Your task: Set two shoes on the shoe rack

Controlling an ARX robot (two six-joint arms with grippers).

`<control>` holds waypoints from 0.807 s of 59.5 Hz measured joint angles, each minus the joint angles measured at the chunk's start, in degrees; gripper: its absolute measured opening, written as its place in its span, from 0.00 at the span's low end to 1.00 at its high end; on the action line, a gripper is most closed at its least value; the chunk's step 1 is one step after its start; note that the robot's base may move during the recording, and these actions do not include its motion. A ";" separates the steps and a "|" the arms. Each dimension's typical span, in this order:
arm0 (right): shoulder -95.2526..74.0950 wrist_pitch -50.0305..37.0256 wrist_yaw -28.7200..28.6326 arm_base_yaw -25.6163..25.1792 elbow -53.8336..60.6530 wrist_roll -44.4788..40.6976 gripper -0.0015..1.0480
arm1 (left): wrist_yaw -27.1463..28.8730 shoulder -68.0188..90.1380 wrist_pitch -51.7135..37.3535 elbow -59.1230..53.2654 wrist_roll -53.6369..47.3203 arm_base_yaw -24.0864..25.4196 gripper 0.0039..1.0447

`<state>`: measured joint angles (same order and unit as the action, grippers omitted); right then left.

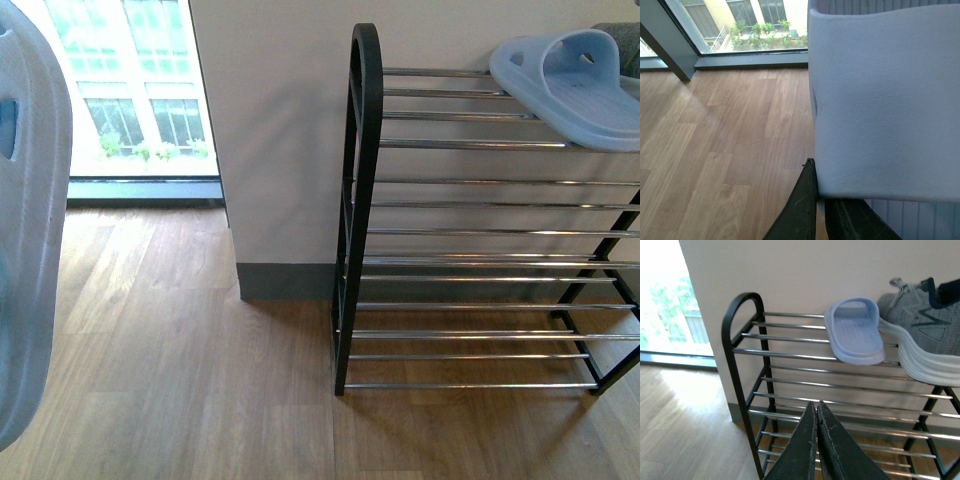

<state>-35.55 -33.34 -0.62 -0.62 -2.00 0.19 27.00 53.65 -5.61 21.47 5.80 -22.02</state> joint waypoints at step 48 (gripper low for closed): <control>20.46 18.14 0.61 0.42 0.94 -0.02 0.01 | 0.00 0.00 0.00 0.00 0.00 0.00 0.01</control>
<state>-15.09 -15.20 -0.01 -0.21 -1.06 0.16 27.00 53.65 -5.61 21.47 5.80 -22.02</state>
